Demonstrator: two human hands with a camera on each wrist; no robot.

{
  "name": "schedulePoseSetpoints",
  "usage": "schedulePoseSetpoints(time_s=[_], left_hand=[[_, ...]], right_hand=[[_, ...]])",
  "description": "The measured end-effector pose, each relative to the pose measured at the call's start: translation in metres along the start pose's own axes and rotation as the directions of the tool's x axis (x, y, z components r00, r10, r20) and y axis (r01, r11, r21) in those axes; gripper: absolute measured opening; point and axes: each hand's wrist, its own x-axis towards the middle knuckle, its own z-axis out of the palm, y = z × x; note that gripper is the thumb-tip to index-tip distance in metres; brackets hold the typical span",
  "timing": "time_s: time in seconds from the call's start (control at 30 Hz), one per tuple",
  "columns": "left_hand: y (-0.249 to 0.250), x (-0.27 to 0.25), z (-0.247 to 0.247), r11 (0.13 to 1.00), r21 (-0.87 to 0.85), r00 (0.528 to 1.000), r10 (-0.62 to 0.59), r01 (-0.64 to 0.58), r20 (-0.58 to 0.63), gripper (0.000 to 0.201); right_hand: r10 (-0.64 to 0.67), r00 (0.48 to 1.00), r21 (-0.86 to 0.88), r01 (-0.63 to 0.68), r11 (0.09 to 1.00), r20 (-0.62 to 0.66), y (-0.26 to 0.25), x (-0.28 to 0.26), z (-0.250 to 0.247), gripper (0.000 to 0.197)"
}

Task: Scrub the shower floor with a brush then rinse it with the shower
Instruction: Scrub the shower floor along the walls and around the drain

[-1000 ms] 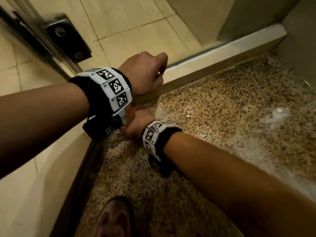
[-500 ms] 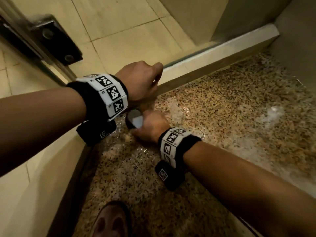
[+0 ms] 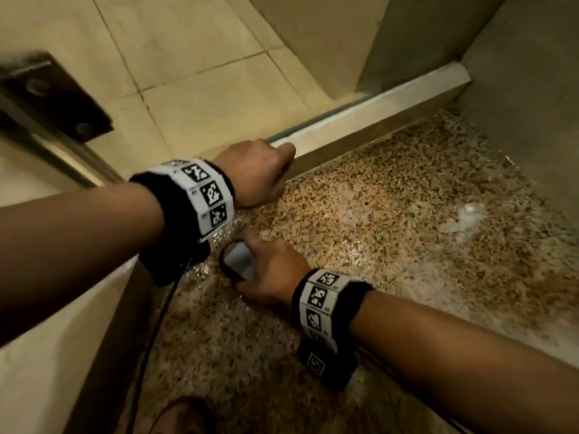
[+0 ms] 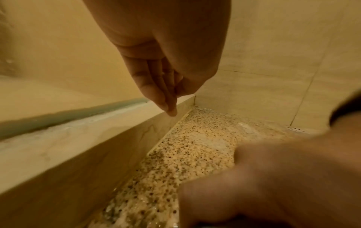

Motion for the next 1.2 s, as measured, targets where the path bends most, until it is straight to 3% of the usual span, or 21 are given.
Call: schedulePoseSetpoints(time_s=[0.07,0.13,0.17,0.2,0.23,0.3,0.4,0.47,0.5,0.57,0.63,0.67,0.7,0.77,0.83,0.9,0.97,1.03,1.1,1.17,1.2], left_hand=[[-0.001,0.001,0.002,1.000,0.015,1.000,-0.003,0.003,0.000,0.020],[-0.004,0.001,0.004,0.999,0.026,1.000,-0.023,0.023,0.006,0.021],[-0.005,0.000,0.004,0.999,0.034,0.999,-0.032,0.031,0.016,0.021],[-0.005,0.000,0.004,0.998,0.051,0.999,-0.030,0.028,0.030,0.021],[-0.004,0.000,0.004,0.997,0.073,0.998,-0.027,0.023,0.052,0.022],[-0.001,0.001,0.007,0.995,0.104,0.997,-0.018,0.010,0.074,0.025],[0.004,0.003,0.008,0.990,0.137,0.997,0.010,-0.021,0.077,0.028],[0.007,0.001,0.008,0.990,0.135,0.997,0.029,-0.039,0.074,0.028],[0.007,-0.001,0.007,0.991,0.129,0.997,0.039,-0.047,0.071,0.027],[0.005,-0.008,0.006,0.994,0.102,0.997,0.034,-0.041,0.063,0.026],[0.003,-0.014,0.002,0.996,0.088,0.998,0.025,-0.030,0.059,0.024],[0.002,-0.015,-0.001,0.996,0.090,0.998,0.018,-0.023,0.054,0.023],[0.000,-0.015,-0.003,0.995,0.096,0.999,0.009,-0.014,0.047,0.022],[0.000,-0.015,-0.006,0.994,0.111,1.000,0.008,-0.011,0.029,0.024],[0.004,-0.015,-0.005,0.992,0.127,0.999,0.008,-0.014,0.047,0.028],[0.014,-0.014,0.000,0.988,0.153,0.994,0.019,-0.035,0.105,0.030],[0.024,-0.013,0.007,0.985,0.159,0.987,0.037,-0.063,0.158,0.031],[0.026,-0.015,0.012,0.983,0.156,0.982,0.066,-0.095,0.177,0.030],[0.026,-0.017,0.014,0.985,0.147,0.979,0.065,-0.094,0.191,0.028],[0.026,-0.014,0.012,0.984,0.157,0.980,0.054,-0.085,0.192,0.027],[0.025,-0.012,0.011,0.982,0.169,0.981,0.048,-0.081,0.190,0.027]], right_hand=[[0.186,0.976,0.097,-0.176,0.980,-0.113,0.027,0.009,-0.020,0.048],[0.443,0.877,0.164,-0.417,0.894,-0.184,0.063,0.022,-0.052,0.054],[0.520,0.822,0.117,-0.508,0.854,-0.233,0.078,0.027,-0.068,0.058],[0.552,0.784,0.043,-0.564,0.824,-0.285,0.087,0.032,-0.080,0.061],[0.530,0.780,-0.010,-0.565,0.825,-0.333,0.086,0.034,-0.084,0.063],[0.425,0.848,-0.002,-0.448,0.894,-0.316,0.063,0.036,-0.073,0.057],[0.204,0.977,0.049,-0.202,0.978,-0.060,0.026,0.018,-0.021,0.050],[0.136,0.987,-0.033,-0.133,0.991,0.081,0.025,-0.007,-0.004,0.050],[0.190,0.980,-0.011,-0.190,0.982,0.057,0.037,-0.012,-0.010,0.053],[0.376,0.925,0.050,-0.373,0.926,-0.054,0.072,-0.009,-0.039,0.061],[0.550,0.806,-0.025,-0.568,0.823,-0.218,0.102,-0.004,-0.080,0.066],[0.589,0.759,-0.062,-0.626,0.777,-0.278,0.108,-0.006,-0.093,0.068],[0.586,0.751,-0.062,-0.630,0.774,-0.305,0.109,-0.008,-0.096,0.068],[0.484,0.843,0.034,-0.491,0.871,-0.235,0.084,-0.017,-0.078,0.065],[0.310,0.949,0.092,-0.304,0.948,-0.061,0.050,-0.031,-0.039,0.059],[0.169,0.983,0.035,-0.171,0.985,0.072,0.029,-0.046,-0.007,0.051],[0.214,0.975,0.028,-0.216,0.976,0.065,0.036,-0.053,-0.003,0.050],[0.387,0.919,0.027,-0.386,0.922,-0.076,0.072,-0.050,-0.023,0.056],[0.573,0.777,0.028,-0.587,0.809,-0.259,0.113,-0.047,-0.063,0.061],[0.669,0.643,-0.009,-0.724,0.690,-0.373,0.137,-0.050,-0.097,0.067],[0.656,0.644,-0.019,-0.719,0.695,-0.392,0.137,-0.053,-0.103,0.067]])
